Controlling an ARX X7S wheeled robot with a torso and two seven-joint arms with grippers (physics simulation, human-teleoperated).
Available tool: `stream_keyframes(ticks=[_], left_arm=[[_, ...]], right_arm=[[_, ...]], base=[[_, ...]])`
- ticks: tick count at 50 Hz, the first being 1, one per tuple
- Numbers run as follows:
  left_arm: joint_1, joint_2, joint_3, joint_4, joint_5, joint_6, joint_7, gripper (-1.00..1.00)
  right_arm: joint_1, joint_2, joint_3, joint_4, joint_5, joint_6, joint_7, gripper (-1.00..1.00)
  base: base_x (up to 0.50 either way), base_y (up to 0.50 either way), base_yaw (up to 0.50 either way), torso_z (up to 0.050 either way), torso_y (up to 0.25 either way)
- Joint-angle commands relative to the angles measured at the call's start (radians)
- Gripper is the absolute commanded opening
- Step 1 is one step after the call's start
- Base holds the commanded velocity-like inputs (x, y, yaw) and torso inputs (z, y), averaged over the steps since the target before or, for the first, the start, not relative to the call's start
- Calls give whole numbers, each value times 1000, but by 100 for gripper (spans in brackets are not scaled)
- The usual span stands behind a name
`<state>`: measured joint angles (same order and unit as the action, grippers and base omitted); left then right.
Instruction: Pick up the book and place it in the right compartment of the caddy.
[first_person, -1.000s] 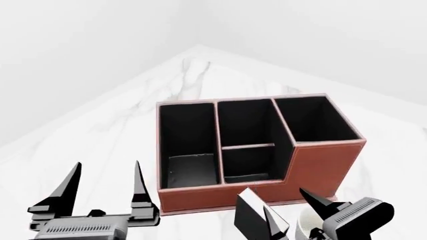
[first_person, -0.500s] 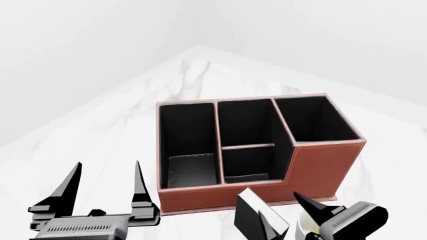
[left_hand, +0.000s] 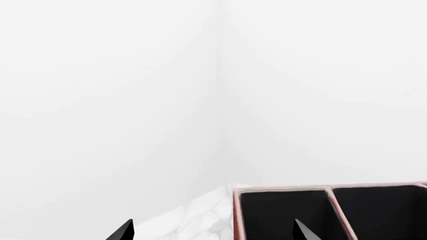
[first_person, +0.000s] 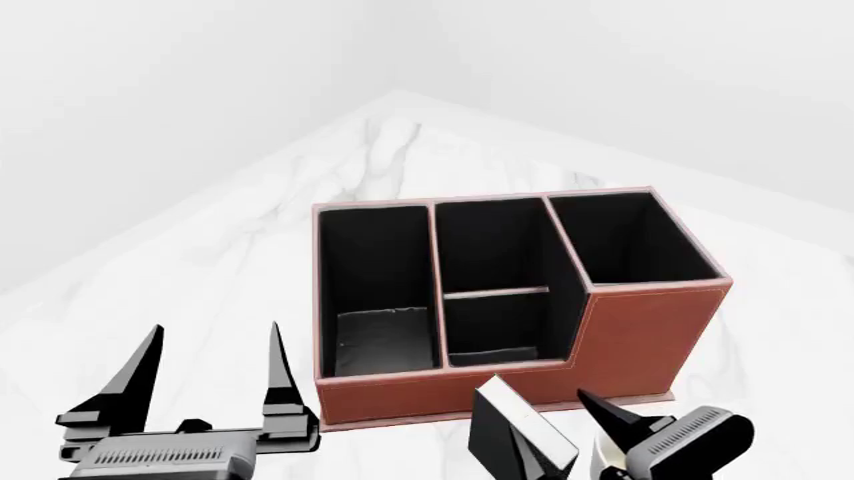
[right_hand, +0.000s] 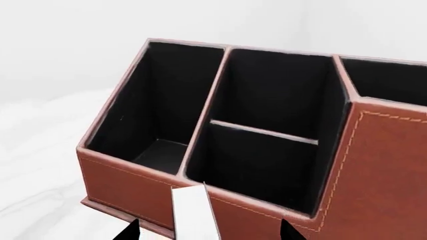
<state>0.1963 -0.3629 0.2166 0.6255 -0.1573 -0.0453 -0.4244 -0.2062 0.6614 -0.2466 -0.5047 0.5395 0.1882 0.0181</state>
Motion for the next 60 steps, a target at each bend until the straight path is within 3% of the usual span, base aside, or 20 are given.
stream_keyframes(ticks=[1, 60], left_arm=[[0, -3, 1, 0, -3, 0, -4, 100], [-5, -16, 16, -1, -7, 1, -21, 100]], right_arm=[[11, -22, -17, 65, -15, -24, -21, 100], [21, -78, -63, 253, -53, -85, -61, 100]], base=[[0, 0, 0, 0, 0], [0, 0, 0, 0, 0]])
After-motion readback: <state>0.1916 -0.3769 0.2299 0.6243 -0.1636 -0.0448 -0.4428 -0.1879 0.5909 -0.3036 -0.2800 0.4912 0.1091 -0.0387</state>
